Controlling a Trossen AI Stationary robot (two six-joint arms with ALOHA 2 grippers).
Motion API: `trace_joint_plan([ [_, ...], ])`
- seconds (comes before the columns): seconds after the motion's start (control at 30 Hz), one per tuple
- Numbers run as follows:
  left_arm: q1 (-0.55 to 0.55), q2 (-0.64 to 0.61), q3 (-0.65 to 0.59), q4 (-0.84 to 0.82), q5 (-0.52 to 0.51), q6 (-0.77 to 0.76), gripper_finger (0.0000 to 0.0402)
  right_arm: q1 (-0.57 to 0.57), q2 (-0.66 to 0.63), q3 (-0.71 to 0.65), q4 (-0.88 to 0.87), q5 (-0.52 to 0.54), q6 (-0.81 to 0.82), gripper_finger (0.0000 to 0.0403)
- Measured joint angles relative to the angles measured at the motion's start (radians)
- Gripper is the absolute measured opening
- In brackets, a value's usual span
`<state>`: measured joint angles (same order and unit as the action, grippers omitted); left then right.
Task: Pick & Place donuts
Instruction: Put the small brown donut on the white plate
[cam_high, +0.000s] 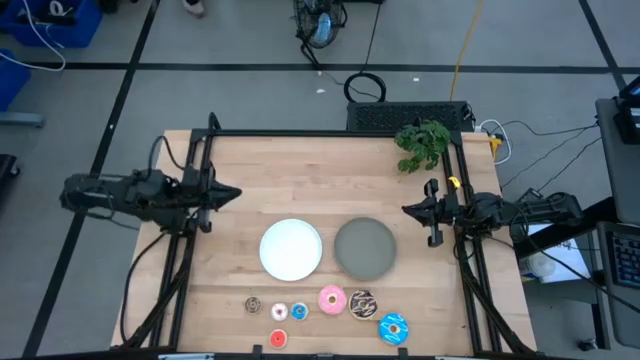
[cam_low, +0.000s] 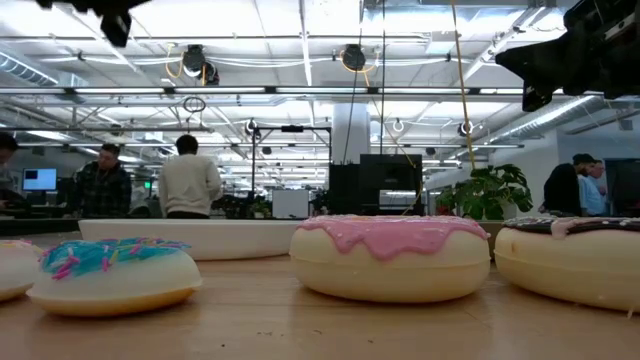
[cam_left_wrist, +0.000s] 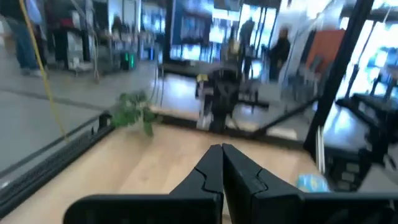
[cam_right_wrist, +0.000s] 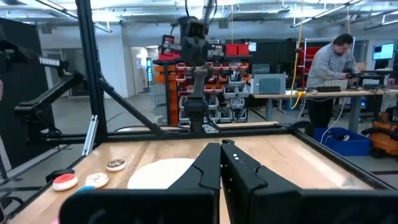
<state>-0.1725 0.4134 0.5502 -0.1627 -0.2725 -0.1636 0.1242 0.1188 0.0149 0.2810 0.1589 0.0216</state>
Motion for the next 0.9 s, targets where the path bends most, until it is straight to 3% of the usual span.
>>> trace_joint_plan([
  [0.37,-0.219,0.506,0.471,-0.550,-0.300,-0.194,0.0003,0.000,0.000,0.000,0.000,0.000,-0.049,0.0000],
  [0.6,-0.296,0.751,0.775,-0.842,-0.236,-0.443,0.0003,0.000,0.000,0.000,-0.003,0.001,-0.113,0.0000],
  [0.9,-0.480,1.024,0.896,-0.914,-0.083,-0.558,0.0003,0.000,0.000,0.000,0.006,0.001,-0.109,0.0000],
])
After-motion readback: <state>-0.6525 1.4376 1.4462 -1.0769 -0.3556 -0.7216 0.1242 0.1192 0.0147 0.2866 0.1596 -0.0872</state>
